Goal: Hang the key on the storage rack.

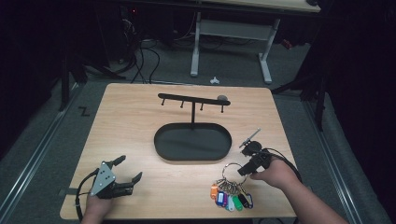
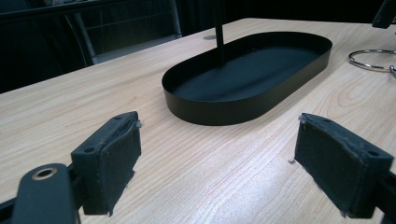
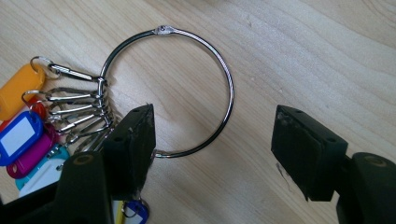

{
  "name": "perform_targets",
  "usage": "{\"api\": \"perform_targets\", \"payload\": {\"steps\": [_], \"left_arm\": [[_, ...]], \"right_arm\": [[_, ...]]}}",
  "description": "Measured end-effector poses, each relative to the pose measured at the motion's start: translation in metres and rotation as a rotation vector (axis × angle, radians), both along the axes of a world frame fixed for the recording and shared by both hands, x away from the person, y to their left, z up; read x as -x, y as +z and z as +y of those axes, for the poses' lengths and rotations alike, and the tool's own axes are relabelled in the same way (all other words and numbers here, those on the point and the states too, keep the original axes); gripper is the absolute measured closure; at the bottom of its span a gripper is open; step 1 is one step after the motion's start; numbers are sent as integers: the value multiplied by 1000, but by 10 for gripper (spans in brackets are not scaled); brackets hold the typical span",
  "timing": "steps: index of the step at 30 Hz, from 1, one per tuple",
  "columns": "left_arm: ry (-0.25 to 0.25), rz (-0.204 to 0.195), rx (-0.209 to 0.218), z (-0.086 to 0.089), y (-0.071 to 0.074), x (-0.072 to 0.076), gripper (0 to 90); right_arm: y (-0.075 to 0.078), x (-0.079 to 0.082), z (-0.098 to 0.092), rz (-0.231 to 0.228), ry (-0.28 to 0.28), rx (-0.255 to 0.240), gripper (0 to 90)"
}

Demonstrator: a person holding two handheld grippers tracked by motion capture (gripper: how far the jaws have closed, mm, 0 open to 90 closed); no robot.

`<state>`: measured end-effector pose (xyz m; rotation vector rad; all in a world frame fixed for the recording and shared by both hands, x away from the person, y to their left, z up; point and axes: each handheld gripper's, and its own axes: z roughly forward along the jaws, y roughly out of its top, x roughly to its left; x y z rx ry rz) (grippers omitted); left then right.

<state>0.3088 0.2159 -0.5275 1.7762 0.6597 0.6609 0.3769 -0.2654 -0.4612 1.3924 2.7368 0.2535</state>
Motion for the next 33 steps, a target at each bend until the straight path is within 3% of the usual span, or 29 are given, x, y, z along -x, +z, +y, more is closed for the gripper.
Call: {"api": "perform_targets", "payload": {"steps": [2,3,13,22,25,33], "left_arm": [[-1,-2,2,0,0,0,150],[-2,-3,2,0,0,0,150],[-3,-7,20,2,0,1,150],[2,-4,13,0,0,0,150],[0,-4,11,1,0,1,150],[-5,-8,16,2,0,1,150]], "right_arm": [[1,-1,2,13,2,25,316],[0,-4,2,11,28,30,326],[-4,-11,17,13,82,55,349],[-1,-23,30,-10,158,81,382],[-13,-31,35,16,181,107,425],[-29,-42,37,43,200,117,476]]}}
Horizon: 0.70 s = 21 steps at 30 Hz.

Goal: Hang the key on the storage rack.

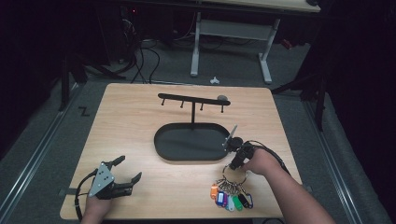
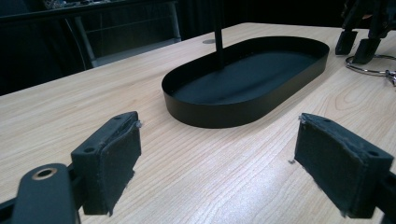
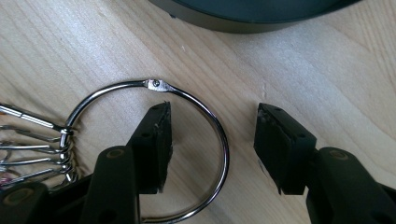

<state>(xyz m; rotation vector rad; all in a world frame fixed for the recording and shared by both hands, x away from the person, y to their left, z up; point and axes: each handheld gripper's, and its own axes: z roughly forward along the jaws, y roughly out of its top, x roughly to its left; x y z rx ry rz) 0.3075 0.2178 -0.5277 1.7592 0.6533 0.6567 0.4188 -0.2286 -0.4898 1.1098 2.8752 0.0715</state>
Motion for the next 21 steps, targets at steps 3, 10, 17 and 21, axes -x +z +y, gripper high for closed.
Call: {"api": "perform_targets", "payload": {"steps": [3,10,17,21], "left_arm": [[1,-1,2,0,0,0,150],[2,-1,0,-1,0,0,150],[1,-1,-7,-1,0,0,150],[1,-3,-7,-1,0,0,150]], "right_arm": [[0,-2,1,1,15,-3,503],[2,2,4,23,33,-12,763],[2,6,11,25,49,13,863],[1,5,12,31,59,20,863]]}}
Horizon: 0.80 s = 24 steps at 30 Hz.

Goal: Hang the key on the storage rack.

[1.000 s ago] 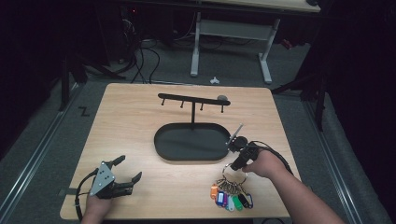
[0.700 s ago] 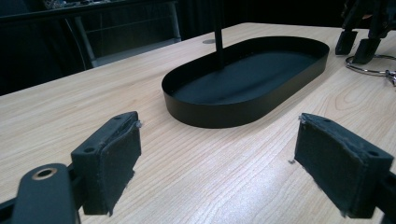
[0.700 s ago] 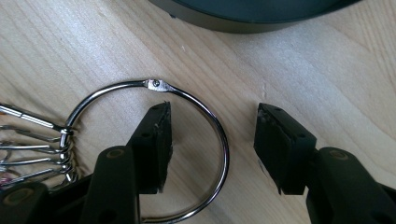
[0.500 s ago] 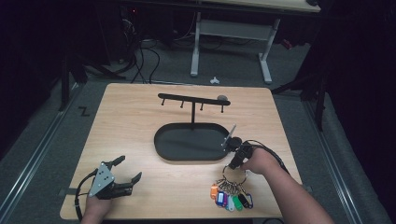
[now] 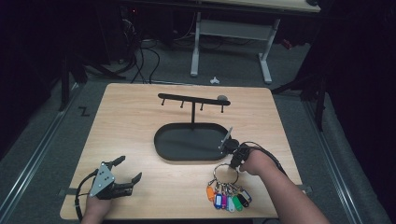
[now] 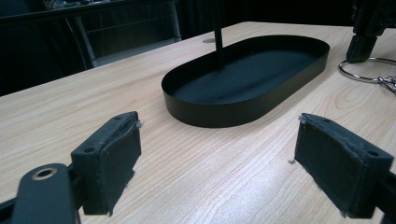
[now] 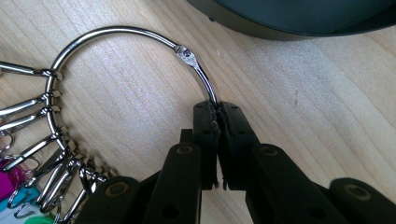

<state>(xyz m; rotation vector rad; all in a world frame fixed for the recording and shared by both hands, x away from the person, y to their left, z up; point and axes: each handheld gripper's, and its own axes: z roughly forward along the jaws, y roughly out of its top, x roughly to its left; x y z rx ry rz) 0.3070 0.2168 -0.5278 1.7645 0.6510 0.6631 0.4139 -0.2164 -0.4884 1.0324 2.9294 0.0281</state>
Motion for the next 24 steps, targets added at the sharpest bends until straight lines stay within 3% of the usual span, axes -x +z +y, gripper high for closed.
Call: {"api": "perform_targets", "payload": {"steps": [4,5,7,11,19,24], "left_arm": [[0,2,1,0,0,0,150],[0,1,0,0,0,0,150],[0,1,0,0,0,0,150],[0,1,-1,0,0,0,150],[-1,0,-1,0,0,0,150],[-1,-1,-3,0,0,0,150]], "right_arm": [[0,-2,2,20,28,14,853],[0,-4,3,18,37,26,797],[0,-6,3,22,42,34,769],[0,-9,9,28,68,-3,704],[0,-9,13,35,70,7,765],[0,-13,16,67,48,14,865]]}}
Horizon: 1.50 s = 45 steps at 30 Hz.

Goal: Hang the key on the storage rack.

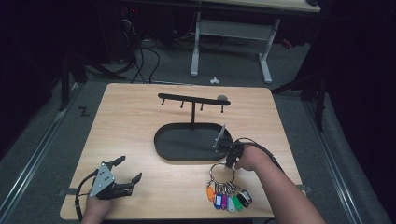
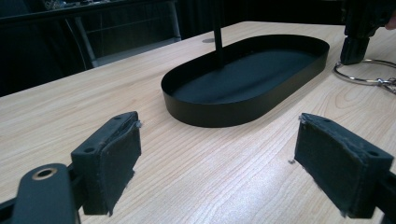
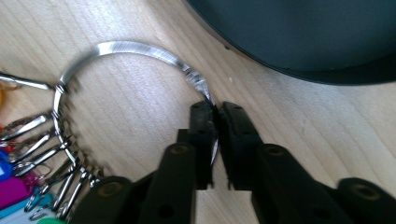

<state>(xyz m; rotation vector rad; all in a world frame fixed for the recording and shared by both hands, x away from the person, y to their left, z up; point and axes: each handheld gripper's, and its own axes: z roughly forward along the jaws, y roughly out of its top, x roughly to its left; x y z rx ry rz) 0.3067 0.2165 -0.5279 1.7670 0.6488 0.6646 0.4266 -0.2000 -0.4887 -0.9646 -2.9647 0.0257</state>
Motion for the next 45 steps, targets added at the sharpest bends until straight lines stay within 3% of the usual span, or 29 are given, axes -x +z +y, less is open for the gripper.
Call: {"api": "perform_targets", "payload": {"steps": [23,25,27,28,32,33,45], "left_arm": [[0,-3,1,0,0,0,150],[0,-2,2,0,0,0,150],[-1,-3,0,0,0,1,150],[-1,-3,0,0,0,1,150],[-1,-4,2,0,0,1,150],[-2,-5,0,0,0,1,150],[-1,-6,3,0,0,1,150]], "right_arm": [[3,7,-1,-50,16,-2,871],[11,9,-2,-52,-2,-36,871],[29,11,-6,-74,-6,-65,872],[29,11,-6,-74,-6,-65,872],[55,17,-12,-92,-35,-98,874],[64,19,-13,-105,-28,-92,875],[115,31,-15,-155,-20,-107,877]]}}
